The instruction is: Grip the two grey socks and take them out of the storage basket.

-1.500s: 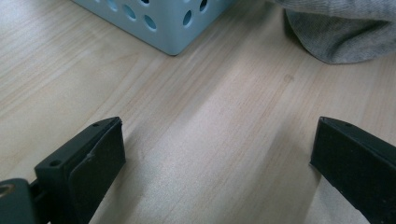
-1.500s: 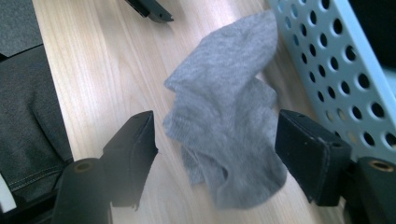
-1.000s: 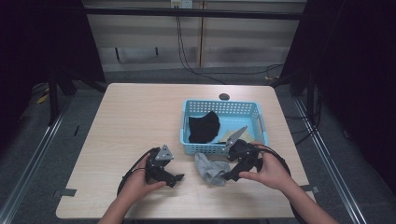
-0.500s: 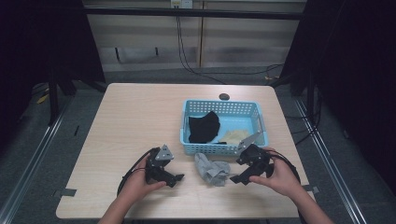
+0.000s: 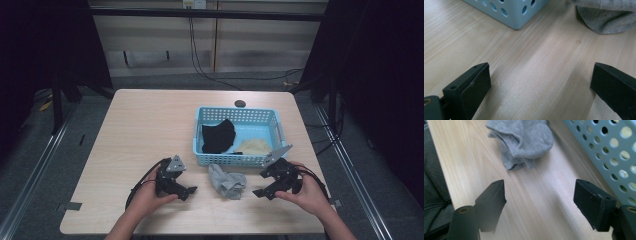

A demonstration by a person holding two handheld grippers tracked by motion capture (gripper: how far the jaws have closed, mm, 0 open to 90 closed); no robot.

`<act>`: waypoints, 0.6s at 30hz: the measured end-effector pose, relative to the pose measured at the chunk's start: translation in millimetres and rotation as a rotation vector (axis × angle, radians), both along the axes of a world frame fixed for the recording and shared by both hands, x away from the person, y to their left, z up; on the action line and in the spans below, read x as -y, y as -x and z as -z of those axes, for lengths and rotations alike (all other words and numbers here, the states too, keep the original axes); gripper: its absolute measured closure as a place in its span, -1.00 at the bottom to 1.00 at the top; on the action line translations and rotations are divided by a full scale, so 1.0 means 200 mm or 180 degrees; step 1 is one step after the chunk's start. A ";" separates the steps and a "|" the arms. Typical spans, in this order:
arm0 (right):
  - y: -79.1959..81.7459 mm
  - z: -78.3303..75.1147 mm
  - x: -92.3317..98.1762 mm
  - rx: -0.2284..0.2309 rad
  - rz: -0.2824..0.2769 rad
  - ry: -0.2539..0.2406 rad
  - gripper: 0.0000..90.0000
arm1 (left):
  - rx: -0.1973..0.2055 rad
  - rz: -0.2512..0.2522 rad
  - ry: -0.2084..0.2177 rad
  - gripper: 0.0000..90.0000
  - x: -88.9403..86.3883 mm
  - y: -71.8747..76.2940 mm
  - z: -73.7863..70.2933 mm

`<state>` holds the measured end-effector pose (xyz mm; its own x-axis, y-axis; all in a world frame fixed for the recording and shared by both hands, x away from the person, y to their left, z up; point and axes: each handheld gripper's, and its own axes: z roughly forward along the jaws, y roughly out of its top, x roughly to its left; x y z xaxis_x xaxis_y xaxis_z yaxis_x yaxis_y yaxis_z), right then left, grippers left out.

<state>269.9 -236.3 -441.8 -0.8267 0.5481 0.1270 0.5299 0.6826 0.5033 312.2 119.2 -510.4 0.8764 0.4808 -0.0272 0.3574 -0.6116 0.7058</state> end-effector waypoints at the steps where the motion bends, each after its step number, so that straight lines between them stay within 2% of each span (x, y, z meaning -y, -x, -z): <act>1: 0.00 0.00 0.00 0.0000 0.0000 0.0000 -0.44 | 0.0000 0.0000 0.0000 -0.95 0.00 0.00 0.00; 5: 0.00 0.04 0.04 0.0011 0.0055 -0.0054 -0.44 | -0.0001 -0.0001 -0.0001 -0.95 0.00 0.00 0.00; 6: 0.00 0.06 0.07 0.0051 0.0070 -0.0136 -0.45 | -0.0002 0.0003 0.0009 -0.95 0.00 0.00 0.00; 11: -0.01 0.11 0.11 0.0167 0.0069 -0.0152 -0.44 | 0.0000 -0.0001 0.0000 -0.95 0.00 0.00 0.00; 15: -0.01 0.17 0.13 0.0337 -0.0005 -0.0113 -0.46 | -0.0002 0.0003 0.0008 -0.95 0.00 0.00 0.00; 18: -0.01 0.19 0.13 0.0328 -0.0021 -0.0120 -0.45 | -0.0002 0.0003 0.0005 -0.95 0.00 0.00 0.00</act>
<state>271.0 -261.3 -480.2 -0.8401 0.5389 0.0617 0.4696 0.6655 0.5802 312.2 119.2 -510.4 0.8769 0.4799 -0.0283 0.3572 -0.6109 0.7065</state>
